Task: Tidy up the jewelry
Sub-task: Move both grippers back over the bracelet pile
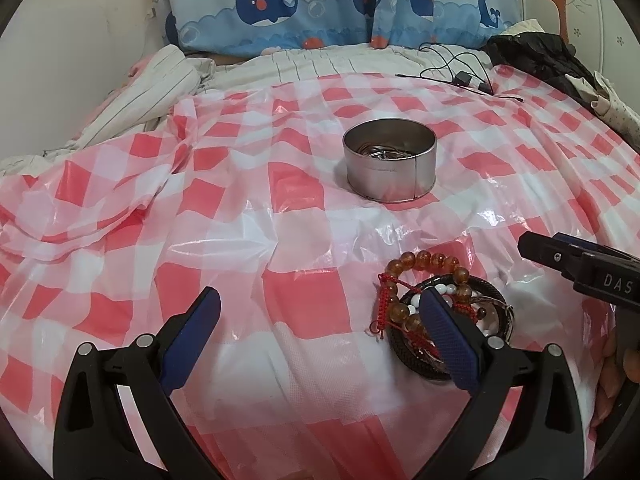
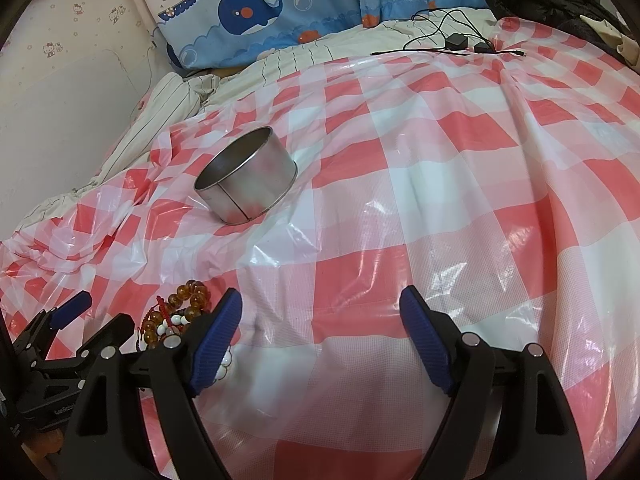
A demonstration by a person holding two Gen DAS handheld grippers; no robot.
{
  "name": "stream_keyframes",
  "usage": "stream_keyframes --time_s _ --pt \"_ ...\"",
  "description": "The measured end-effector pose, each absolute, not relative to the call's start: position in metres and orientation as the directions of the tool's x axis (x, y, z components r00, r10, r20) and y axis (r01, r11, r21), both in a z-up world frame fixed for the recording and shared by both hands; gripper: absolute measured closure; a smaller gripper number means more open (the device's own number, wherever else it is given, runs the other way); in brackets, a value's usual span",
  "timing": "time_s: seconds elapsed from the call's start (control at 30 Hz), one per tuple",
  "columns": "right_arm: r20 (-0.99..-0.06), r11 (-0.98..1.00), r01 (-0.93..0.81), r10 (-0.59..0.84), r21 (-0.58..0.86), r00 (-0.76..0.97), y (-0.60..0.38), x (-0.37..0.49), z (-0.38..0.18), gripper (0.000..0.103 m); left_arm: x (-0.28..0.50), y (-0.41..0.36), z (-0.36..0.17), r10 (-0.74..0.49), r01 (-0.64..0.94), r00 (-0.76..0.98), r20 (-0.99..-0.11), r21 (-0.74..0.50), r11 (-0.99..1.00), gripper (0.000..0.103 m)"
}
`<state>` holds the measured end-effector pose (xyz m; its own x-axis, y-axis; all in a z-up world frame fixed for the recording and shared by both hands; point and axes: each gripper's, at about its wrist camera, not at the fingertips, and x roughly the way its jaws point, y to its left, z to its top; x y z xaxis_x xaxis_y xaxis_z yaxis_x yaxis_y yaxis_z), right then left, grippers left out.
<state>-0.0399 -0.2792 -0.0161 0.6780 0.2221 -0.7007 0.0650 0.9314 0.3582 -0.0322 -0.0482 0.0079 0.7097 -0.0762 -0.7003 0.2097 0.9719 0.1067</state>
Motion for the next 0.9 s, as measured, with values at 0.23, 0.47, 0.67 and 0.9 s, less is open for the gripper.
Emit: stream_keyframes --time_s 0.23,0.47,0.67,0.9 --pt "-0.701 0.932 0.065 0.221 0.356 0.678 -0.279 -0.040 -0.016 0.024 -0.031 -0.049 0.008 -0.074 0.206 0.710 -0.700 0.105 0.973 0.007" --pt "-0.701 0.932 0.065 0.221 0.357 0.678 -0.278 -0.040 -0.016 0.024 -0.028 -0.046 0.007 -0.077 0.190 0.694 -0.716 0.079 0.978 0.008" --pt "-0.702 0.932 0.066 0.220 0.355 0.677 -0.278 -0.041 -0.016 0.024 -0.028 -0.045 0.006 -0.087 0.195 0.688 -0.721 0.067 0.979 0.007" --pt "-0.682 0.932 0.054 0.222 0.359 0.697 -0.277 -0.044 -0.010 0.024 -0.027 -0.031 0.015 -0.147 0.205 0.680 -0.719 -0.006 0.979 0.008"
